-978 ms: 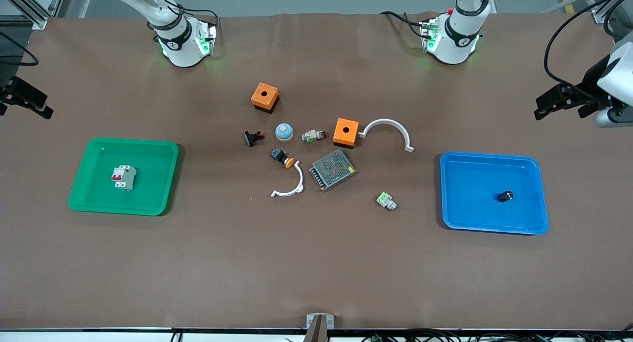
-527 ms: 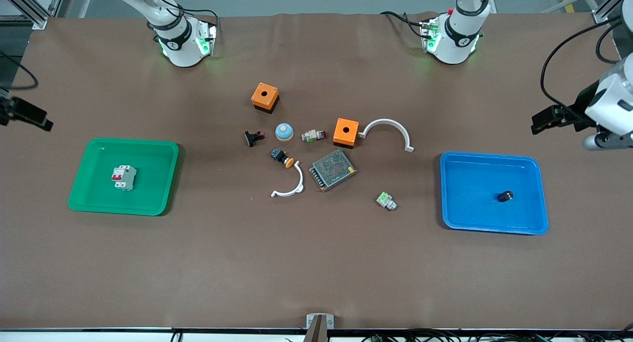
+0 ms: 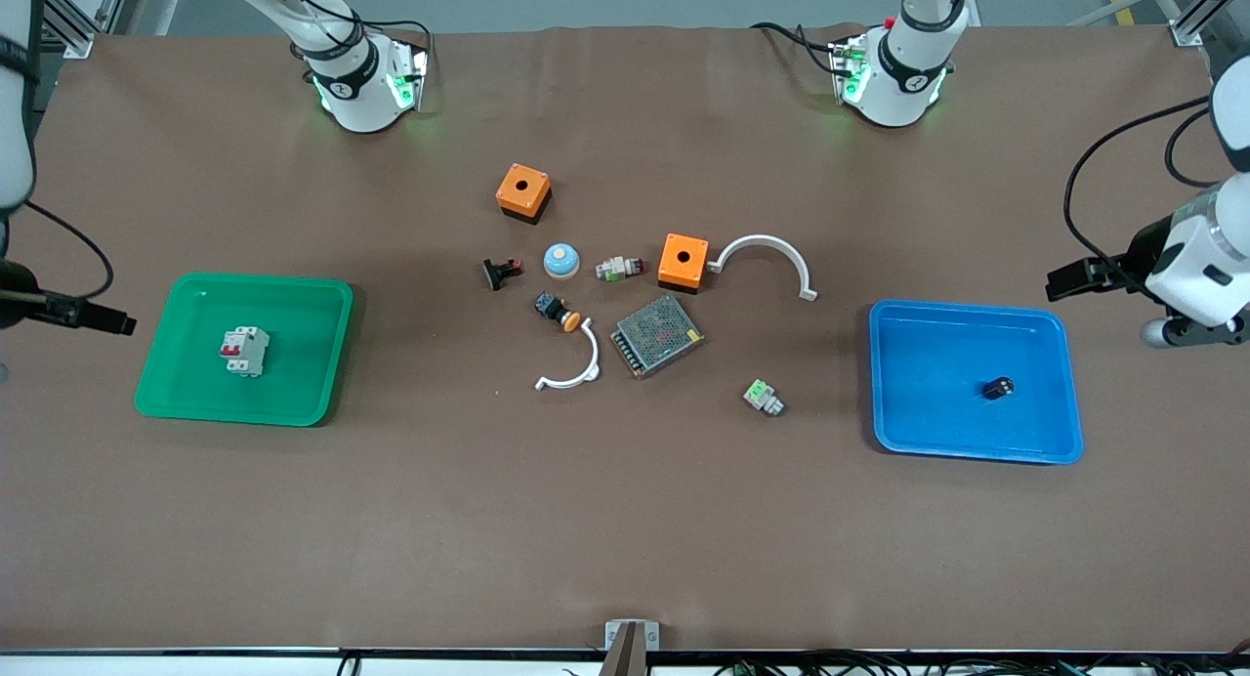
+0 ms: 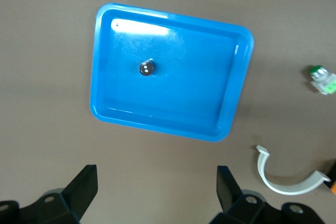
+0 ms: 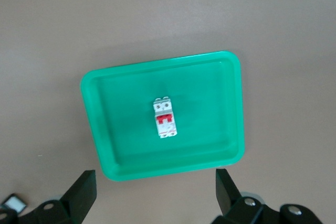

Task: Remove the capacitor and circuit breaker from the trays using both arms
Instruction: 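Move the right gripper over the breaker while the left gripper nears the capacitor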

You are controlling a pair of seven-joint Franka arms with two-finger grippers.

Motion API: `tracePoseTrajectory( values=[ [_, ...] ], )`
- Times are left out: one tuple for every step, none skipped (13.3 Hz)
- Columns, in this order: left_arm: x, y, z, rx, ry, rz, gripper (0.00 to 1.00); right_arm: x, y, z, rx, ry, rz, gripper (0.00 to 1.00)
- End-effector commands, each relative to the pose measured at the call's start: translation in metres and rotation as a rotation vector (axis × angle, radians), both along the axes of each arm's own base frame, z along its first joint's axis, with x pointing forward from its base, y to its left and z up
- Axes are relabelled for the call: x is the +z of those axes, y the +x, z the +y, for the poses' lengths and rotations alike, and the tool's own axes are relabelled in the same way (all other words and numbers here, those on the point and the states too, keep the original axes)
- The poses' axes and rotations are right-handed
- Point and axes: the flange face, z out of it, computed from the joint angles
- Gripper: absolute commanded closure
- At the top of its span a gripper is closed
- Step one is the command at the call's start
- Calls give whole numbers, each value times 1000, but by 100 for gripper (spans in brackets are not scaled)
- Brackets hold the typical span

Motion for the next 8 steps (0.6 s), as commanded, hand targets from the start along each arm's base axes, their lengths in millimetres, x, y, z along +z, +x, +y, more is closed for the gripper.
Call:
tracePoseTrajectory(
  values=[
    [-26, 8, 22, 13, 21, -24, 0, -50, -20, -2, 94, 2, 18, 0],
    [-37, 9, 26, 17, 21, -48, 0, -70, -24, -3, 105, -6, 4, 0],
    [-45, 9, 30, 23, 20, -69, 0, -88, -27, -2, 114, -12, -18, 0],
    [-48, 10, 31, 25, 20, -83, 0, -110, -35, -4, 139, -11, -32, 0],
    [-50, 11, 31, 24, 20, -91, 0, -127, -43, -8, 176, -7, -43, 0],
    [-58, 12, 30, 26, 19, -93, 0, -144, -53, -13, 211, -5, -57, 0],
    [-67, 13, 30, 32, 18, -106, 0, -155, -60, -13, 227, -4, -62, 0],
    [-83, 13, 34, 34, 19, -128, 0, -166, -66, -11, 231, -2, -60, 0]
  ],
)
